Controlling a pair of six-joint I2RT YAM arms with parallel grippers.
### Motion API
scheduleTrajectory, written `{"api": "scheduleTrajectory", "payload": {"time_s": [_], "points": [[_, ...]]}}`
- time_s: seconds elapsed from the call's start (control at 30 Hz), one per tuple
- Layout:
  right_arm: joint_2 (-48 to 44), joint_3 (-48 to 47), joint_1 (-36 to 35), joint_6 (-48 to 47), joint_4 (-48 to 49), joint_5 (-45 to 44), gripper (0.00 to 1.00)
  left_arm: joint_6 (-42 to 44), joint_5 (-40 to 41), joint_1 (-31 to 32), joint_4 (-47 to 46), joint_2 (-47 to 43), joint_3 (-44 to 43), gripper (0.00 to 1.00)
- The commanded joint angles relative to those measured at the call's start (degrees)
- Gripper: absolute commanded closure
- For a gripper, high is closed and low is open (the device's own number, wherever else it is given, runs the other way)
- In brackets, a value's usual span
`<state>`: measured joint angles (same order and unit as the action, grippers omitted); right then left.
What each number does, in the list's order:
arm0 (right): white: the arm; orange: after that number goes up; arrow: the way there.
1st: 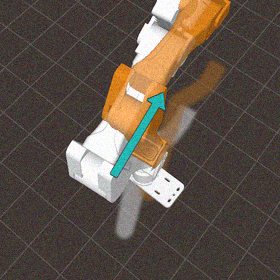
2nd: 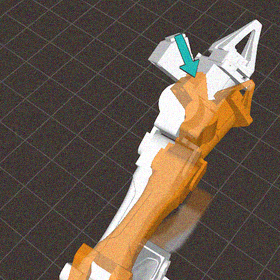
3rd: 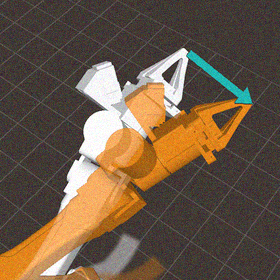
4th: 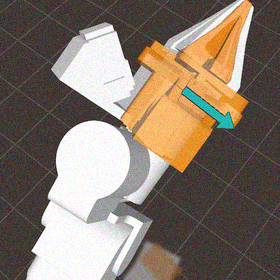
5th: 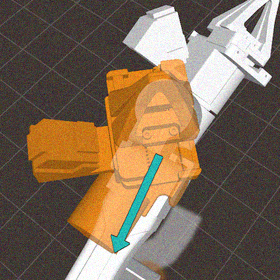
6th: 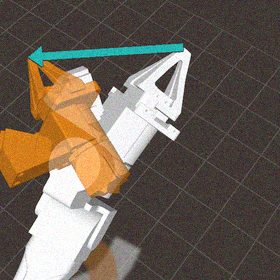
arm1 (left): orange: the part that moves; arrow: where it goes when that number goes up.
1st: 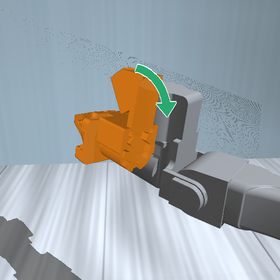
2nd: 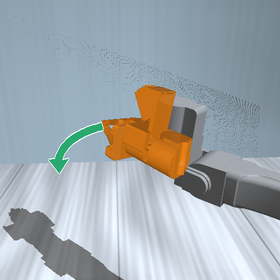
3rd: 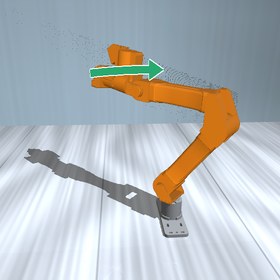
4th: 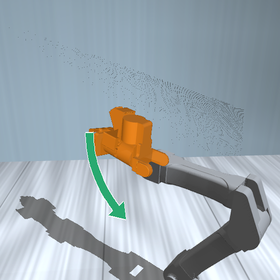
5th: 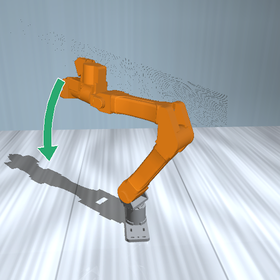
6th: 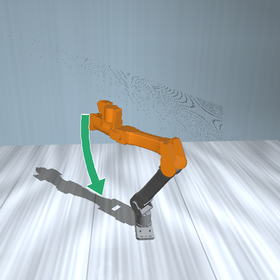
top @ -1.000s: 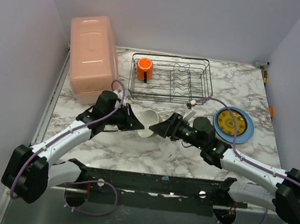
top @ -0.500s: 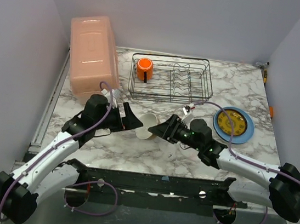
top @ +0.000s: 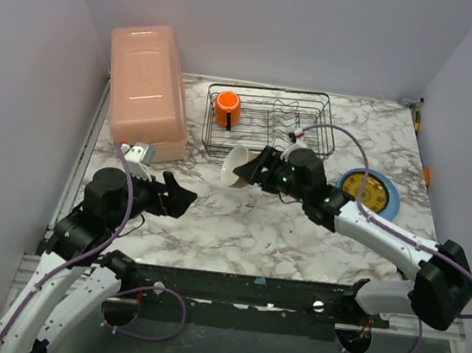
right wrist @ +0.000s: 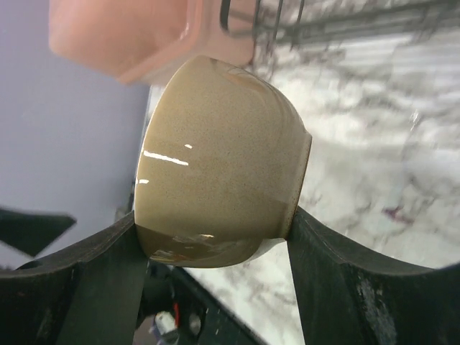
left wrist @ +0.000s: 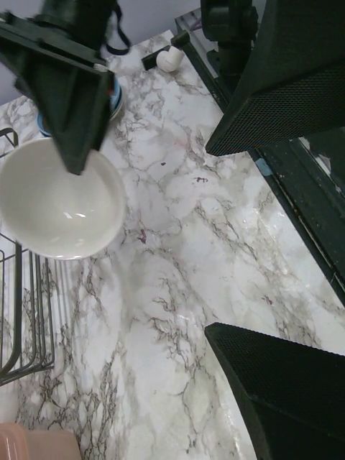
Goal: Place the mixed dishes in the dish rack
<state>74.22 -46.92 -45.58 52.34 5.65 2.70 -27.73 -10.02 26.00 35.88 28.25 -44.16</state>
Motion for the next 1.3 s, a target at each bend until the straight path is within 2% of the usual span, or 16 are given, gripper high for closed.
{"api": "scheduleTrajectory", "payload": {"time_s": [0.0, 0.2, 0.37, 0.53, 0.73, 0.9, 1.07, 1.27], "points": [[5.53, -13.2, 2.34, -10.52, -7.02, -5.55, 1.0, 3.18, 0.02, 0.0, 0.56, -4.19, 2.39, 0.01], [15.06, -28.36, 6.12, -17.03, -14.28, -6.75, 1.0, 4.52, 0.39, -0.01, -0.53, -5.92, 3.37, 0.02], [26.21, -44.44, 7.44, -24.3, -23.74, -12.79, 1.0, 4.35, 1.12, -0.06, -0.56, -6.14, 3.4, 0.02], [34.23, -53.95, 7.53, -30.1, -28.56, -16.88, 1.0, 4.52, 1.38, -0.02, -0.84, -7.8, 3.73, 0.01], [41.67, -61.4, 7.53, -34.95, -33.38, -22.93, 1.0, 5.06, 1.13, -0.05, 0.66, -8.06, 2.39, 0.02], [46.78, -65.45, 7.44, -38.48, -36.05, -26.31, 1.0, 9.81, 2.27, -0.05, 4.52, -6.14, -2.09, 0.01], [52.88, -70.76, 5.73, -43.4, -40.11, -33.8, 1.0, 11.38, 4.17, -0.05, 2.85, -8.1, 0.93, 0.02], [56.25, -72.07, 2.72, -49.15, -39.84, -43.4, 1.0, 11.55, 5.73, -0.29, 2.41, -9.69, 0.84, 0.01]]}}
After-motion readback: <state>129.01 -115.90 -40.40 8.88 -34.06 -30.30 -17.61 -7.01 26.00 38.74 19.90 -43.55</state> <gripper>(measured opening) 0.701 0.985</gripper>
